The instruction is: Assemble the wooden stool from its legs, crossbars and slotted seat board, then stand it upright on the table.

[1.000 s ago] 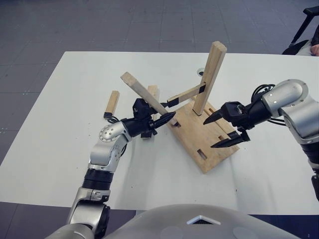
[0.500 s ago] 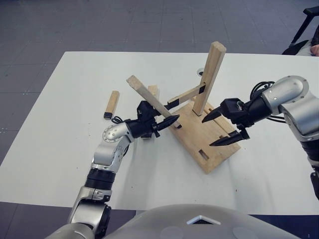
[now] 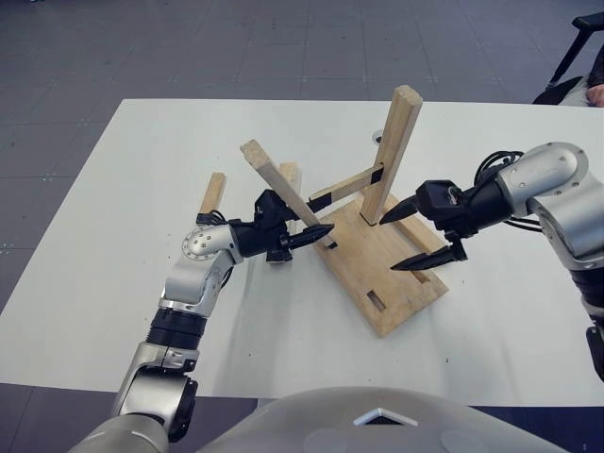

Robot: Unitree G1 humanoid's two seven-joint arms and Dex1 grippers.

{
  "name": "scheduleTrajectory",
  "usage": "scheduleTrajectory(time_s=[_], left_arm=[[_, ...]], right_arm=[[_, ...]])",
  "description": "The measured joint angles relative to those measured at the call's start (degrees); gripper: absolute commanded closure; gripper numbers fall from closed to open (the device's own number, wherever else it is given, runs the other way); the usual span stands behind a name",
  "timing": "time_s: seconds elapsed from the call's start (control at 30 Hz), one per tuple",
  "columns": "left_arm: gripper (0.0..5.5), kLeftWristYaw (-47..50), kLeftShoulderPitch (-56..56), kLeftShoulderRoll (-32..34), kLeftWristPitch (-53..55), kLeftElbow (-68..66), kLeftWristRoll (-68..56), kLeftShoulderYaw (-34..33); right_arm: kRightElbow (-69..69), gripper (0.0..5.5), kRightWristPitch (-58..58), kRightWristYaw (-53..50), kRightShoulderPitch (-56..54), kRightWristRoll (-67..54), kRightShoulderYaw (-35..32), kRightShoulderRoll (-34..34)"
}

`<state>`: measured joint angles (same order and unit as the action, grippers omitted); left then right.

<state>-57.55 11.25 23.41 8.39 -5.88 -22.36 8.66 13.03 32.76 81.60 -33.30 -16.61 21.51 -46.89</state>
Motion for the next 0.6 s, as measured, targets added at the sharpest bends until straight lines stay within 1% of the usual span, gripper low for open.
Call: scheduleTrajectory(time_s=[0.4,0.6], left_arm=[[3.38,0.29,-0.62,-0.51,0.60,-1.11,-1.95,-1.01],[3.38,-0.55,-0.28,0.47,0.63,-0.99,-1.94,-0.27]], right_arm=[[0.00,1.30,-0.21,-1.28,0.43,0.03,0.03,0.96],[1.32,1.30,0.47,-5.15,1.02,-0.13,-0.23,2.65]])
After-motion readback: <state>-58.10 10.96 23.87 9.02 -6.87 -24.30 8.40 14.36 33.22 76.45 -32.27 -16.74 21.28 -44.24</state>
